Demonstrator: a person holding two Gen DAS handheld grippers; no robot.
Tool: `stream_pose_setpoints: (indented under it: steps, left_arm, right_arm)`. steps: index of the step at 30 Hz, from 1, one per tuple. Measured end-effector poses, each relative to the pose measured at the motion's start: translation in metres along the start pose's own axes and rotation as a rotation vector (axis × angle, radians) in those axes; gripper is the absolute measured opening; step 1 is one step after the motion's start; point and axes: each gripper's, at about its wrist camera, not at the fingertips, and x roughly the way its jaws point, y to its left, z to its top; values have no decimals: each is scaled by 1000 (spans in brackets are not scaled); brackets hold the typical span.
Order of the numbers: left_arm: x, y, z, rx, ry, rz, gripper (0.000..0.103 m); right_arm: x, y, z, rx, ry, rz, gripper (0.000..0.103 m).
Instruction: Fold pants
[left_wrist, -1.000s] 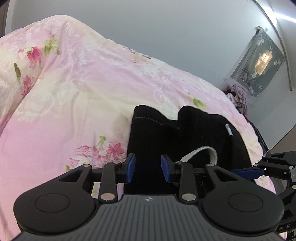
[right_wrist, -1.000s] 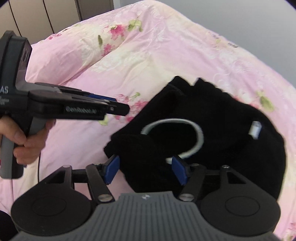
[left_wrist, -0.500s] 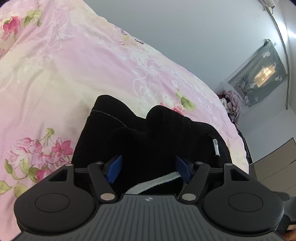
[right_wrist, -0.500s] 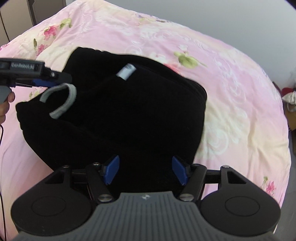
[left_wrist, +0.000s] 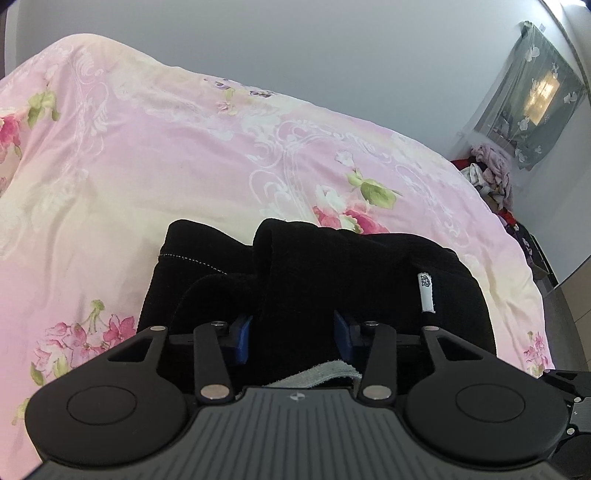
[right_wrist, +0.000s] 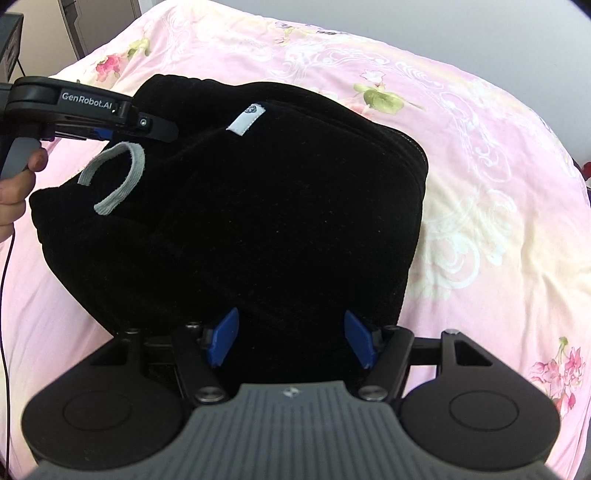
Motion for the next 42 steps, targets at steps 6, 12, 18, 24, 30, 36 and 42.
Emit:
stream_pose_setpoints:
  steps: [6, 12, 18, 24, 30, 36, 42]
  left_arm:
    - [-28, -16, 8, 112, -39, 30, 35]
    - [-54, -8, 32, 208, -6, 42, 31]
    - [-25, 30, 19, 179, 119, 50, 30]
    - [13, 61, 7, 55, 158, 7, 32]
    - [8, 62, 11, 48, 147, -4, 40]
    - [-35, 55, 23, 166, 125, 14, 52]
    - [-59, 60, 38, 153, 25, 17, 45]
  right_arm:
    - [-11, 9, 1, -1, -6, 23, 59]
    - [-12, 33, 13, -22, -10, 133, 56]
    - [18, 51, 19, -35, 36, 187, 53]
    - [43, 41, 10, -52, 73, 180, 50]
    - [35, 31, 23, -14, 69, 205, 49]
    - [-13, -7, 39, 23, -44, 148, 44]
    - [-15, -41, 83, 80, -115, 34, 30]
